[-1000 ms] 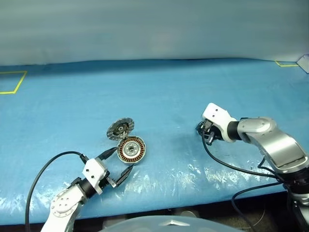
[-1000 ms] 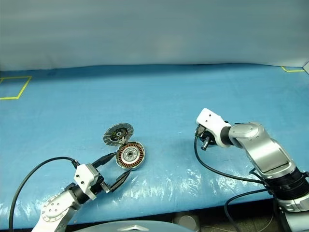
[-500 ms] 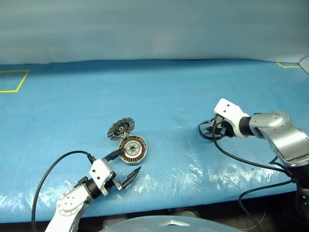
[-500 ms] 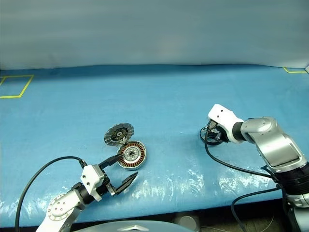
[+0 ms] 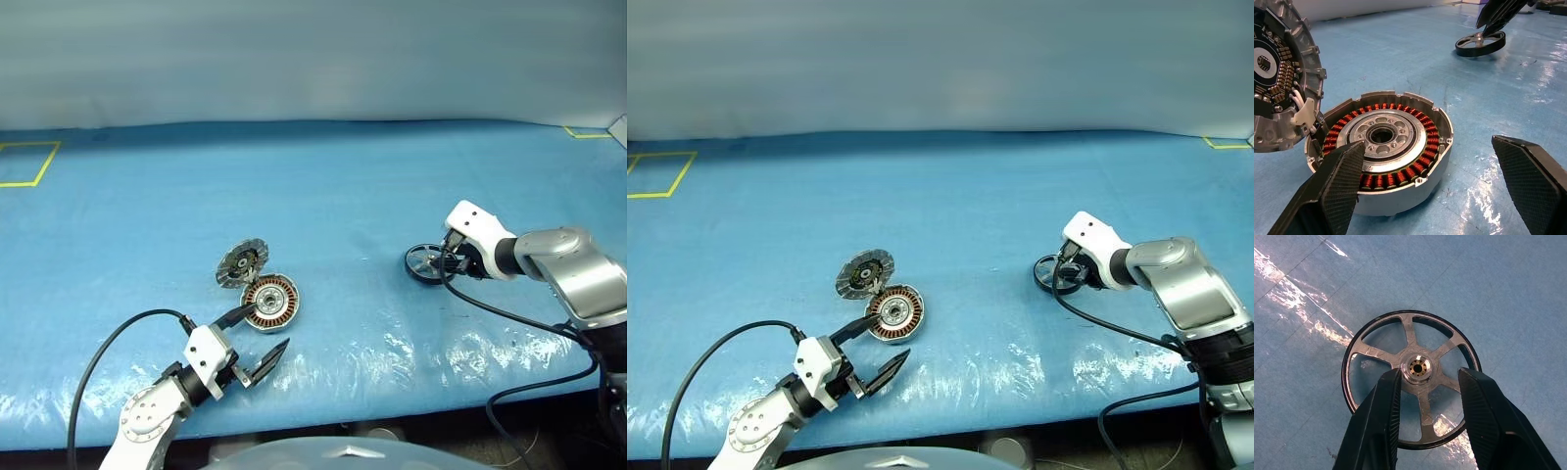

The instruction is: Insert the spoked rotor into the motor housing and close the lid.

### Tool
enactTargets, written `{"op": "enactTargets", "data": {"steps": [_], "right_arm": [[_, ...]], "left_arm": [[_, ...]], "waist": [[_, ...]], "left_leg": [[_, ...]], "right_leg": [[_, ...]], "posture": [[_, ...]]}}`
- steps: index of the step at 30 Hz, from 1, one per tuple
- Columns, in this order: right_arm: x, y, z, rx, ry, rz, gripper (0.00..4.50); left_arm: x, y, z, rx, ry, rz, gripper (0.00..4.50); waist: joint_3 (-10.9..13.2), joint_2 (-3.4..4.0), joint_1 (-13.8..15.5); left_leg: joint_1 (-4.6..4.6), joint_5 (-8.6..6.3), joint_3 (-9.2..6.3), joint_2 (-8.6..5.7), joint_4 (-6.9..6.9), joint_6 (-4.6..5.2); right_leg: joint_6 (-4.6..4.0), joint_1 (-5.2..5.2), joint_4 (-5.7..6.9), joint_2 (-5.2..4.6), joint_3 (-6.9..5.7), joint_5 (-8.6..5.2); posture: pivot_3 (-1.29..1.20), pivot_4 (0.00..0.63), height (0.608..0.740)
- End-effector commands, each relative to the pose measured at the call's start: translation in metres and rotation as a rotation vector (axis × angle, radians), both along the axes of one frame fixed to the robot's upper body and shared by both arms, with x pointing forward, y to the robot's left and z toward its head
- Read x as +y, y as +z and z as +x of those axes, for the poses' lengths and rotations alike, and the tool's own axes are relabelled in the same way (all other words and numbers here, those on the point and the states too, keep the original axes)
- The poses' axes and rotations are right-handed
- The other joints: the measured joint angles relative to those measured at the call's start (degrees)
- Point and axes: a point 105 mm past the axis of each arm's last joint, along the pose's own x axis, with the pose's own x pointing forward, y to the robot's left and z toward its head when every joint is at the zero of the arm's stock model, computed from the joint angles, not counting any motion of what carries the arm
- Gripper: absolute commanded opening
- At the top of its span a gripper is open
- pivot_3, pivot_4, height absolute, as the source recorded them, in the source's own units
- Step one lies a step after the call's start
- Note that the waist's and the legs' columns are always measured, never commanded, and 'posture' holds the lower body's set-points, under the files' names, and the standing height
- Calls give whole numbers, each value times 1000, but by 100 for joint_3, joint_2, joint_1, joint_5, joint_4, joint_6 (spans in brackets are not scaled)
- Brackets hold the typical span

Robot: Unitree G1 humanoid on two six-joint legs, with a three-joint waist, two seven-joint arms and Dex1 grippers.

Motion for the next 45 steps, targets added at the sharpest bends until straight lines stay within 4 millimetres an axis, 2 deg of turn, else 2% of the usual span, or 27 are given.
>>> {"op": "enactTargets", "data": {"steps": [1, 12, 26, 45], "right_arm": [[2, 2, 2, -12, 4, 2, 1919], [3, -6, 4, 0, -4, 4, 1919], [5, -16, -15, 65, 12, 25, 1919], [-5, -27, -17, 67, 103, -132, 1919]], "left_arm": [[-4, 1, -3, -2, -14, -10, 4500], [-1, 0, -2, 1, 0, -1, 4500], [-3, -1, -1, 7, -7, 1, 4500], [-6, -2, 0, 11, -11, -2, 4500]], "waist": [[0, 0, 0], [0, 0, 0], [-2, -3, -2], [-10, -18, 12]], "left_leg": [[0, 0, 0, 0, 0, 0], [7, 0, 0, 0, 8, 0], [14, 0, 0, 0, 10, 1], [14, -1, -4, -2, 24, 2]], "right_leg": [[0, 0, 0, 0, 0, 0], [5, 10, 0, 0, 0, 3], [6, 18, 2, 1, 1, 3], [10, 28, 1, -1, 0, 6]], "posture": [[0, 150, 740], [0, 150, 740], [0, 150, 740], [0, 150, 740]]}}
